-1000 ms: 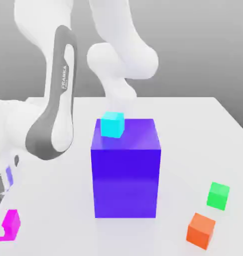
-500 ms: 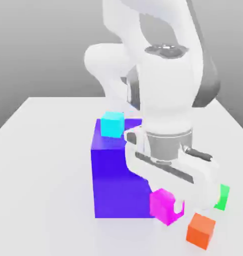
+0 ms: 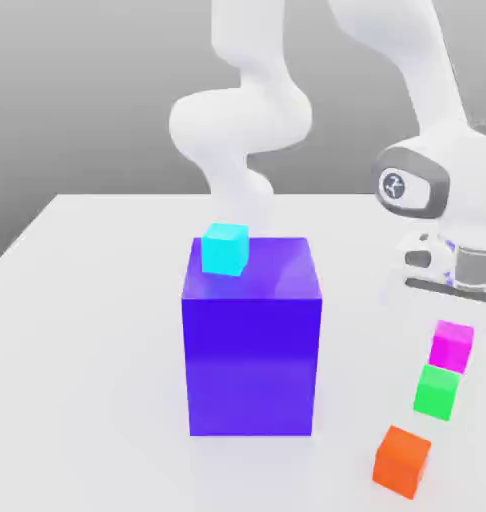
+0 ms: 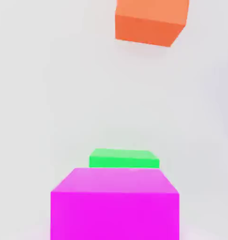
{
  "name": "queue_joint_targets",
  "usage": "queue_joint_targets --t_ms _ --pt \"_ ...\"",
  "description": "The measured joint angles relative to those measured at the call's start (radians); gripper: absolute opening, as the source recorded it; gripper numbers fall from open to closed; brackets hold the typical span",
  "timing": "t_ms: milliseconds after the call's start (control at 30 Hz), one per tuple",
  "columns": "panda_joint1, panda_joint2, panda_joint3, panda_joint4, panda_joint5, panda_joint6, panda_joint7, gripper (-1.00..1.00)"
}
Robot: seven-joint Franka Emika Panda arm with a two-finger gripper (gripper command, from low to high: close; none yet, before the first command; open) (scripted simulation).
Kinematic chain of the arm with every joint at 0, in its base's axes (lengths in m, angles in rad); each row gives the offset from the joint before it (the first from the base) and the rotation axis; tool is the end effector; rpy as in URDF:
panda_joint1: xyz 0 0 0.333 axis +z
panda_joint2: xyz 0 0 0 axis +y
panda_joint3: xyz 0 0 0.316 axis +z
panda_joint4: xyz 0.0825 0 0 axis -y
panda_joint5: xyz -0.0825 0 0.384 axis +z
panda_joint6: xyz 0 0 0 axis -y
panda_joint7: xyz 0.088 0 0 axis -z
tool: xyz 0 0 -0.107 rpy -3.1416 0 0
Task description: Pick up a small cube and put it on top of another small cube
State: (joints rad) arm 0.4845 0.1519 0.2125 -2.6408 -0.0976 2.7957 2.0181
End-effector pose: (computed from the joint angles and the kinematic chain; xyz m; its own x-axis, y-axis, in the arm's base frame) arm 0.3221 0.2800 0.1951 0.3325 -0.9431 -0.0017 -0.9431 -0.3325 -0.0078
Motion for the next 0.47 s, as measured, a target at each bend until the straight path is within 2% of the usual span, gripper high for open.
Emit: queue_joint_targets --t_ms 33,67,300,467 --pt "0.004 0.021 -0.007 0.000 -0.015 0.019 0.010 -1.00" --pt "0.010 0.041 -0.015 0.000 -0.027 0.036 0.019 1.00" --pt "0.011 0.044 -0.016 0.000 -0.029 0.037 0.020 1.00" --pt "0.000 -0.046 0.004 -0.001 0.032 -0.043 -0.023 1.00"
